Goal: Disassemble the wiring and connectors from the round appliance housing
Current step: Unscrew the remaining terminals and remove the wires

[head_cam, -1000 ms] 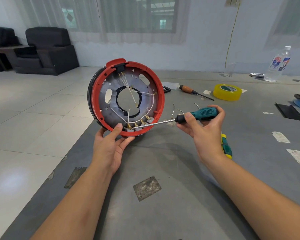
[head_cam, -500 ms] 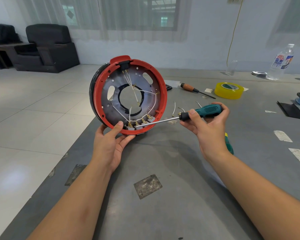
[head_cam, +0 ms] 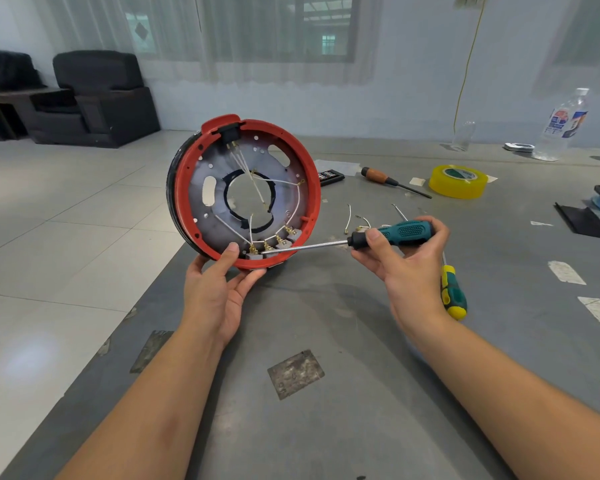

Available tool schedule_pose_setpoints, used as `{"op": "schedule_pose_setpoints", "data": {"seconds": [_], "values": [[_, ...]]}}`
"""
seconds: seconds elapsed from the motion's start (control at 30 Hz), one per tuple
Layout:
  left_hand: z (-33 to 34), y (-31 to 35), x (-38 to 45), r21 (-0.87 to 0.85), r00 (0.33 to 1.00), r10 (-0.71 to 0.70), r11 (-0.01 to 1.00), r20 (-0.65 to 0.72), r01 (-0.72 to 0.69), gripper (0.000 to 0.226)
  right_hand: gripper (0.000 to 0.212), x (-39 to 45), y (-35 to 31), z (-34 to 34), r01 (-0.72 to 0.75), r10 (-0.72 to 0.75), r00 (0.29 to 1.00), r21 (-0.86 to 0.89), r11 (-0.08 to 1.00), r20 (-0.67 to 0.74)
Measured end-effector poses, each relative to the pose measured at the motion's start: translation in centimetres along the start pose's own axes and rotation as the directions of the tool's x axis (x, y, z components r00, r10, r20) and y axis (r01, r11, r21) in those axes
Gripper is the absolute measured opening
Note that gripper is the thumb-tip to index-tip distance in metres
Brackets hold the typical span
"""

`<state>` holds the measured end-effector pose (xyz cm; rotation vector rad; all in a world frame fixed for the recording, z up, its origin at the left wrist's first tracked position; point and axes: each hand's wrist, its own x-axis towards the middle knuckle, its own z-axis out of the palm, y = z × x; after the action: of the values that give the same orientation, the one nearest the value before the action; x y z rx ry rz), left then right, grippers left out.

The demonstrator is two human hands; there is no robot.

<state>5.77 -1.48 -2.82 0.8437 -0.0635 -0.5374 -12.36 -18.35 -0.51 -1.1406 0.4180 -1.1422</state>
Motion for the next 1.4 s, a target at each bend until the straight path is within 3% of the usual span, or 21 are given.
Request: {"op": "schedule_pose_setpoints", "data": {"seconds": [1.0,1.4], "values": [[1.1,-0.2,-0.6,-0.096,0.996,0.045,0.994,-0.075,-0.052,0.044,0.067,-1.1,1.7,0.8,-0.133,0.157,0.983,0.219,0.967,-0.093],[0.6,-0.1,-0.5,-0.018,0.998,0.066,0.998,-0.022,-0.066,0.062,0.059,-0.6,0.6,0.2,-0.100,0.107,0.993,0.136,0.986,-0.042]]}}
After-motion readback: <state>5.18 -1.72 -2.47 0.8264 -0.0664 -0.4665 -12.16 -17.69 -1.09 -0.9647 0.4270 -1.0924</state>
